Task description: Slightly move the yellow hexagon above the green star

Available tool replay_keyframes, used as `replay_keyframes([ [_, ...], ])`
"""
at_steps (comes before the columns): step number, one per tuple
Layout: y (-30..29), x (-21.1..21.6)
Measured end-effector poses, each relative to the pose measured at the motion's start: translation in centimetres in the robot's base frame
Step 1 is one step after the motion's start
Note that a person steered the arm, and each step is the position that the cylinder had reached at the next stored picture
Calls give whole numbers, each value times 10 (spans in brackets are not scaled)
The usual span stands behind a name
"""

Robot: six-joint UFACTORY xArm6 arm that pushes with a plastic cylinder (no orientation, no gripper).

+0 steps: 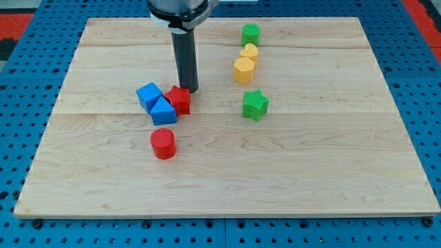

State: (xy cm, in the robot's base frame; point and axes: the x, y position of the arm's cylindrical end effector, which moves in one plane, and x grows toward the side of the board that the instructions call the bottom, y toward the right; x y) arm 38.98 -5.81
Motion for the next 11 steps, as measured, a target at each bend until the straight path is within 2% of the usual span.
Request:
replay_keyframes([
  [1, 32, -33],
  [2, 32, -70],
  [3, 42, -69],
  [5, 58, -34],
  [6, 49, -46],
  [7, 70, -61],
  [8, 97, -45],
  [11, 95, -41],
])
